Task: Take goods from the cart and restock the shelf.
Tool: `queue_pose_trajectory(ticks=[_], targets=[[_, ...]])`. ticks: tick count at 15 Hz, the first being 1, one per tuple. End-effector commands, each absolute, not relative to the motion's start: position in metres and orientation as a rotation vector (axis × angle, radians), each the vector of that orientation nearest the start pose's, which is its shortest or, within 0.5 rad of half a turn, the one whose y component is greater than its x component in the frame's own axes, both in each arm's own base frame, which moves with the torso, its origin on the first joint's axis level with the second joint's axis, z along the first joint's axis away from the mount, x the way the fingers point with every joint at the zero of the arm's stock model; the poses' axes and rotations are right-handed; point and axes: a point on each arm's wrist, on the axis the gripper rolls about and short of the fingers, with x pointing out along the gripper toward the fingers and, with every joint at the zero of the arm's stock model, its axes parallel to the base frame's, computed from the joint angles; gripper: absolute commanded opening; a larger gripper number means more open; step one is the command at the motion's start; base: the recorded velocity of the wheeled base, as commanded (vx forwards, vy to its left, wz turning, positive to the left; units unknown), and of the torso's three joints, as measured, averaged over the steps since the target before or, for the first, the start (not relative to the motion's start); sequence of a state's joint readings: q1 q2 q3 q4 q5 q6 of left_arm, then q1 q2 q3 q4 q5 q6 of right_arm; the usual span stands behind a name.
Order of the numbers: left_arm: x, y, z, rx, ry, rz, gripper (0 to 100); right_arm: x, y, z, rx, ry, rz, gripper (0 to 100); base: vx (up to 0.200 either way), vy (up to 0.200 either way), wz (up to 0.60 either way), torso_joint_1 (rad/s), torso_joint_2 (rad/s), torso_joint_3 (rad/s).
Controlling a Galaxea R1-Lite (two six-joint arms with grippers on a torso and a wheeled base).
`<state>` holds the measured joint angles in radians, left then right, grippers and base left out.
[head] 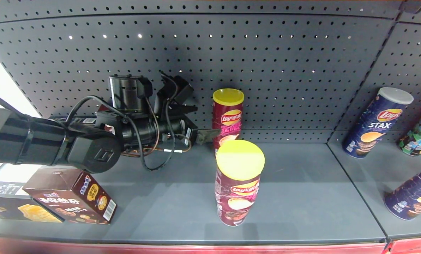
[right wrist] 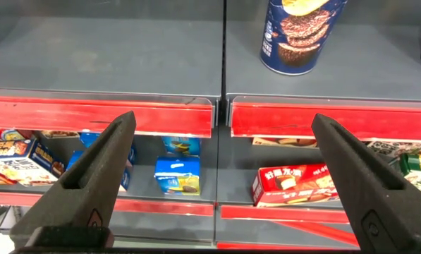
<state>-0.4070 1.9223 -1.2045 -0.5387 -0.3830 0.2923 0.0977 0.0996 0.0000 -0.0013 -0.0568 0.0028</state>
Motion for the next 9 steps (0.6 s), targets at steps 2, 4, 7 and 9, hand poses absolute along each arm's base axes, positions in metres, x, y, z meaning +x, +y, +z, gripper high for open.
queue_pose_trajectory(ticks=[2, 4, 7, 9], targets=[[0.3501, -0.1596, 0.2061, 0.309, 0.061, -0.771, 100, -0.0150, -0.0028, 0.0775, -0.006, 0.098, 0.041, 100, 0.000, 0.000, 0.00, 0.000, 0.00, 0.000], [0.3515, -0.1593, 0.2041, 0.317, 0.072, -0.734, 100, -0.0149, -0.0027, 0.0776, -0.005, 0.099, 0.041, 100, 0.000, 0.000, 0.00, 0.000, 0.00, 0.000], [0.3543, -0.1613, 0.2018, 0.324, 0.080, -0.692, 100, -0.0149, -0.0027, 0.0776, -0.005, 0.099, 0.041, 100, 0.000, 0.000, 0.00, 0.000, 0.00, 0.000], [0.3542, -0.1618, 0.2021, 0.324, 0.074, -0.688, 100, -0.0149, -0.0027, 0.0776, -0.005, 0.099, 0.041, 100, 0.000, 0.000, 0.00, 0.000, 0.00, 0.000]])
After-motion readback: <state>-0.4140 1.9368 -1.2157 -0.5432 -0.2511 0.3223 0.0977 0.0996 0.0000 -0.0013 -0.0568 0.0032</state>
